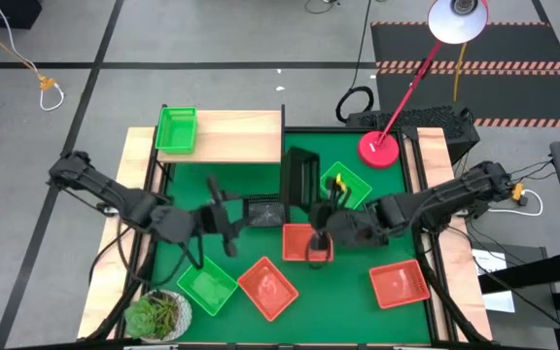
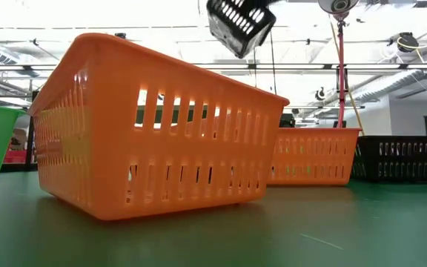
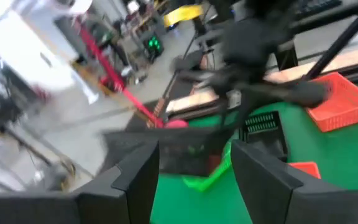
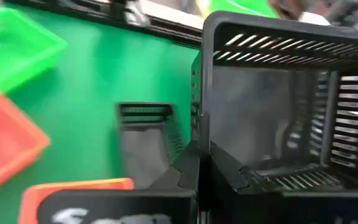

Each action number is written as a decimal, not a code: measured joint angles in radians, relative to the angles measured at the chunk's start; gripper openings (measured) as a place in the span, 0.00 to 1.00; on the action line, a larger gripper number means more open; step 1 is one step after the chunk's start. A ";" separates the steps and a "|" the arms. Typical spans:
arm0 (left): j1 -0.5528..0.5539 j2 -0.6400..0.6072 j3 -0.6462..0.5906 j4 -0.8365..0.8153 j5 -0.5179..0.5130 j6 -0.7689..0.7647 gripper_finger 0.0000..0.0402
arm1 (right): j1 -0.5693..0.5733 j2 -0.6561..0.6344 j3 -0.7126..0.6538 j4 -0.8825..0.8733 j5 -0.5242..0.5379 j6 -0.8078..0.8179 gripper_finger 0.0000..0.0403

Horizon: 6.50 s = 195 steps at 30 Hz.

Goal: Stack baskets on shelf by color
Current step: Put the bottom black basket on the shelf, then put the middle orange basket on the shelf

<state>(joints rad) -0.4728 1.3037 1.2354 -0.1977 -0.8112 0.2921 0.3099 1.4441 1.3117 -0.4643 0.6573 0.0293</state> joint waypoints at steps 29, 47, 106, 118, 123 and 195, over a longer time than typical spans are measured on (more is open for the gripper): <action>0.235 0.357 0.182 -0.201 0.194 0.089 0.51 | -0.062 0.008 -0.095 0.010 -0.139 -0.025 0.02; 0.244 0.378 0.181 -0.250 0.246 0.136 0.36 | -0.059 0.008 -0.095 0.060 -0.137 -0.096 0.02; 0.691 -0.354 -0.165 -0.538 0.568 0.442 0.04 | 0.268 -0.328 -0.094 0.057 -0.078 -0.206 0.43; 1.001 -0.329 -0.289 -0.499 0.771 0.498 0.04 | 0.268 -0.327 -0.095 0.056 -0.078 -0.206 0.43; 1.074 -0.330 -0.306 -0.498 0.835 0.504 0.02 | 0.268 -0.327 -0.095 0.056 -0.078 -0.210 0.43; 0.939 -0.409 -0.295 -0.475 0.706 0.044 0.22 | 0.258 -0.284 -0.187 0.056 -0.085 -0.157 0.43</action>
<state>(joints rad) 0.4659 0.8944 0.9401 -0.6724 -0.1053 0.3365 0.5682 1.1604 1.1243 -0.4084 0.5722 -0.1275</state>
